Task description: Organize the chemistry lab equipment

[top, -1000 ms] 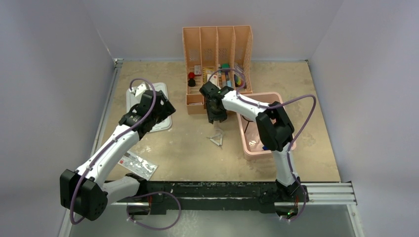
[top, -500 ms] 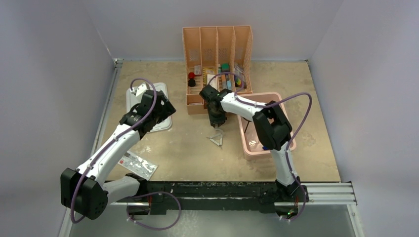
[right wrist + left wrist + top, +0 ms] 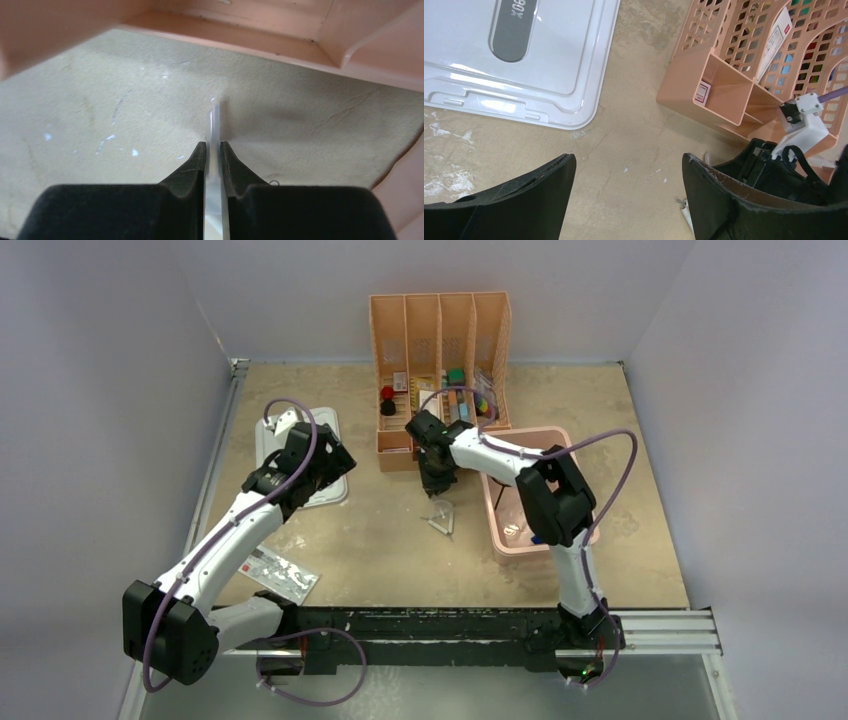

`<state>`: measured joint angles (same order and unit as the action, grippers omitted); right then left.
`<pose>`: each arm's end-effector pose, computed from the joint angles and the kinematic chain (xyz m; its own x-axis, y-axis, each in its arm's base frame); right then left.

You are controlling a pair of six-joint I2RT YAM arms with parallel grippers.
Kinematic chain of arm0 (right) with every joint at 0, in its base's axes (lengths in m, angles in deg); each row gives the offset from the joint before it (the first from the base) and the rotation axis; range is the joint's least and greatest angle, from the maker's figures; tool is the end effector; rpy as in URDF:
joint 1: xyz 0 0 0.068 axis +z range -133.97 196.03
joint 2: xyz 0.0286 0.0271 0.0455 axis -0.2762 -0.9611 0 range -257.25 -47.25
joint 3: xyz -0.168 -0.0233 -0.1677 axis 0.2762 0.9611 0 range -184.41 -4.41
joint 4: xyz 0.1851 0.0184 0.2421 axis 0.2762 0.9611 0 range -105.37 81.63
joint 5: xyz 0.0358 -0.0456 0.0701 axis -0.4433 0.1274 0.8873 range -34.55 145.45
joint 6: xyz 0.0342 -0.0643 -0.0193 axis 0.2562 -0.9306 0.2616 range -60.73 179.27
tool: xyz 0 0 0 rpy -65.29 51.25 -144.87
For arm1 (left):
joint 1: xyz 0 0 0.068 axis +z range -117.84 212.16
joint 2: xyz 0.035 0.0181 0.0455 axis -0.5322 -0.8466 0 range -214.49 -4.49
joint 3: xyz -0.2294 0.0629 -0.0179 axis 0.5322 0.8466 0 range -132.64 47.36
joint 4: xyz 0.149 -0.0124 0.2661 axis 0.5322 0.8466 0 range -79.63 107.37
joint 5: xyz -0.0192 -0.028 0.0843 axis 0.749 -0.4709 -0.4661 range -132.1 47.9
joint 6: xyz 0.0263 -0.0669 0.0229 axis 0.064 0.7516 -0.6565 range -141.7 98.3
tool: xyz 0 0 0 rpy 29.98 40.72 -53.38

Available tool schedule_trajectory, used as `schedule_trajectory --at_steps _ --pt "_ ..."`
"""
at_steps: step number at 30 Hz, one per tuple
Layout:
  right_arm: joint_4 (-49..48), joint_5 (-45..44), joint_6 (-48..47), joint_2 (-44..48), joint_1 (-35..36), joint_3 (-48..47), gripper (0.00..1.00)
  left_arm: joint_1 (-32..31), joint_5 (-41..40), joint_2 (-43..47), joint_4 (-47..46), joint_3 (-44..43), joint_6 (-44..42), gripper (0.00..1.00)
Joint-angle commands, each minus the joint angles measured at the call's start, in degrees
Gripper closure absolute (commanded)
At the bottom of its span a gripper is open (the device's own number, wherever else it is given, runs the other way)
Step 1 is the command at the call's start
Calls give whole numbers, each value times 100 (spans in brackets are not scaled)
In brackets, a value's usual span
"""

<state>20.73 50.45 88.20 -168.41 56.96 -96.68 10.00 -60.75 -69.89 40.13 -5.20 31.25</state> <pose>0.3666 0.3105 0.0963 -0.9015 -0.1439 -0.4082 -0.2156 0.9671 0.1353 0.3050 -0.1022 0.2240 -0.4889 -0.6174 -0.6163 -0.4165 0.7859 -0.4570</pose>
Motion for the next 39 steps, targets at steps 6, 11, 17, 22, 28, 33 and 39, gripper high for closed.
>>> schedule_trajectory --at_steps 6,11,17,22,28,33,39 --pt "-425 489 -260 1359 22 -146 100 27 86 281 -254 60 -2 23" --pt "-548 491 -538 1986 -61 -175 100 27 568 475 -725 218 -27 23" --pt "-197 462 -794 2966 -660 -246 100 27 1139 590 -1204 262 -148 23" --pt "336 -57 -1206 3700 -1444 -149 100 27 1374 529 -1461 212 -246 23" --pt "1029 -521 -1352 4277 -2376 163 100 27 1433 274 -1593 104 -300 23" --pt "1152 -914 -1274 4809 -2688 1120 100 27 1550 18 -1777 71 -253 23" --pt "827 -1153 -1178 5078 -2780 2379 100 27 1714 -263 -1946 -18 -254 23"
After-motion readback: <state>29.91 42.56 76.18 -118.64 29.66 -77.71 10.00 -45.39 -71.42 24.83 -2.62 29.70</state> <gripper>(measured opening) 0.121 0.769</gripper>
